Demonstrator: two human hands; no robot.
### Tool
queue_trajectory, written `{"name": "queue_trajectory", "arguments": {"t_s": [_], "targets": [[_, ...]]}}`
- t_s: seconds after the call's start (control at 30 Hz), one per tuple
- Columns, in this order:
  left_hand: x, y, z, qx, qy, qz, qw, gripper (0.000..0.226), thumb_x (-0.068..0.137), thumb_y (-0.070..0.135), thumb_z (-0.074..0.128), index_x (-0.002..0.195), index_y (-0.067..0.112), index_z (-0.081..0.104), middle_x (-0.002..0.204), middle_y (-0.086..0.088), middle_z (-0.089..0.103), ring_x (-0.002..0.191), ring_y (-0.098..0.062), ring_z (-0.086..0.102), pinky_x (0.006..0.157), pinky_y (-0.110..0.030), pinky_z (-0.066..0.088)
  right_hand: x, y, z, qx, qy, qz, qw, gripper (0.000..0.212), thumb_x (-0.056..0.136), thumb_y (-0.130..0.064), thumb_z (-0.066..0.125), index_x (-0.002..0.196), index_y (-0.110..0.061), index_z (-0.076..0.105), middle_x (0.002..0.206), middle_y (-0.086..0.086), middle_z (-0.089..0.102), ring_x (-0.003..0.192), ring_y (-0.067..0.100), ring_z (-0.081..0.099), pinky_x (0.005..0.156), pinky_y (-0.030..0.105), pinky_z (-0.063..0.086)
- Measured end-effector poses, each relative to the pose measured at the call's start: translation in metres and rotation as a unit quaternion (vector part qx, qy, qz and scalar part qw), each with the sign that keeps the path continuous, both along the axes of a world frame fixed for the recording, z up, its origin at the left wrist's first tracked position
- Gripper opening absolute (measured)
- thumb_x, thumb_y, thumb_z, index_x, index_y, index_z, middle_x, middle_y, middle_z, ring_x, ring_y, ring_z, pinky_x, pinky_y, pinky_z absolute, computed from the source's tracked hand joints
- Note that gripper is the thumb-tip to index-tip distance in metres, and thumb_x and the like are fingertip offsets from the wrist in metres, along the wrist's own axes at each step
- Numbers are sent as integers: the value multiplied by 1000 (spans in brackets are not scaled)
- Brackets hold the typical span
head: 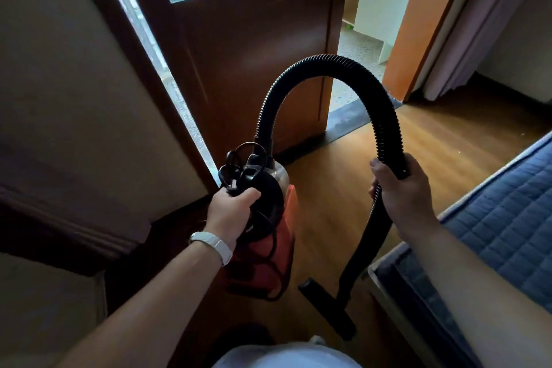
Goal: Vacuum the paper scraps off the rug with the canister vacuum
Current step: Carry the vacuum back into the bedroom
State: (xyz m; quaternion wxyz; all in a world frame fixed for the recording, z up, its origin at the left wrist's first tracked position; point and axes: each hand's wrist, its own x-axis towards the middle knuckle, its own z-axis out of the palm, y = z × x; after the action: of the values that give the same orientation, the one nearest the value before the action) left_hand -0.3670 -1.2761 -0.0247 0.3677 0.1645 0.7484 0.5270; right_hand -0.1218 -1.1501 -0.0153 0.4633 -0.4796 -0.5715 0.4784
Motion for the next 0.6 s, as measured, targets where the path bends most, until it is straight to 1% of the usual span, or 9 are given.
{"name": "queue_trajectory", "arguments": {"t_s": [0.1,0.2,0.23,0.3,0.37,0.43,0.5,0.6], "targets": [[-23,48,-7,0,-7,-24,1000,10,77,20,70,80,12,64,62,-4,62,47,-20,54,44,-24,40,-18,39,-1,6,-11,-21,1000,14,93,-25,69,84,-23,57,60,-2,56,51,17,57,59,36,48],[-48,98,-23,-12,-22,-57,998,8,79,17,69,79,10,65,56,-3,60,43,-19,52,41,-23,39,-33,76,-8,6,-21,-51,998,13,91,-26,69,86,-23,58,60,-6,56,51,18,57,60,38,48],[-56,116,-28,-16,-27,-68,997,10,77,18,69,79,9,65,56,-4,61,44,-20,53,42,-23,40,-39,89,-11,7,-25,-63,998,13,92,-26,69,87,-23,57,61,-6,56,51,18,57,59,37,48],[-76,157,-39,-23,-27,-93,995,15,71,23,71,80,11,68,64,-7,66,50,-23,58,47,-27,43,-51,116,-17,7,-36,-95,995,14,93,-25,69,87,-22,57,63,-5,56,51,17,57,59,35,48],[-95,195,-46,-32,-25,-121,992,14,71,23,71,81,14,70,71,-6,70,58,-23,63,50,-30,46,-68,140,-19,-1,-57,-124,991,14,93,-25,69,87,-23,56,63,-5,56,52,18,58,60,36,49],[-115,231,-47,-31,-36,-157,986,11,73,21,70,81,13,69,70,-4,68,57,-21,62,48,-29,45,-86,163,-18,-3,-79,-150,986,13,93,-27,68,87,-25,57,66,-3,58,55,18,59,62,36,49],[-136,267,-48,-33,-37,-183,982,12,72,22,69,81,14,68,70,-2,68,58,-22,62,50,-30,46,-106,188,-11,5,-99,-172,980,13,93,-30,68,86,-28,57,68,-2,60,56,17,61,63,34,50],[-164,323,-46,-35,-23,-218,975,15,68,27,68,81,20,70,75,-2,72,66,-24,67,54,-33,51,-127,224,2,23,-121,-207,970,11,91,-33,69,87,-31,59,69,-4,61,60,21,63,63,35,52]]}}
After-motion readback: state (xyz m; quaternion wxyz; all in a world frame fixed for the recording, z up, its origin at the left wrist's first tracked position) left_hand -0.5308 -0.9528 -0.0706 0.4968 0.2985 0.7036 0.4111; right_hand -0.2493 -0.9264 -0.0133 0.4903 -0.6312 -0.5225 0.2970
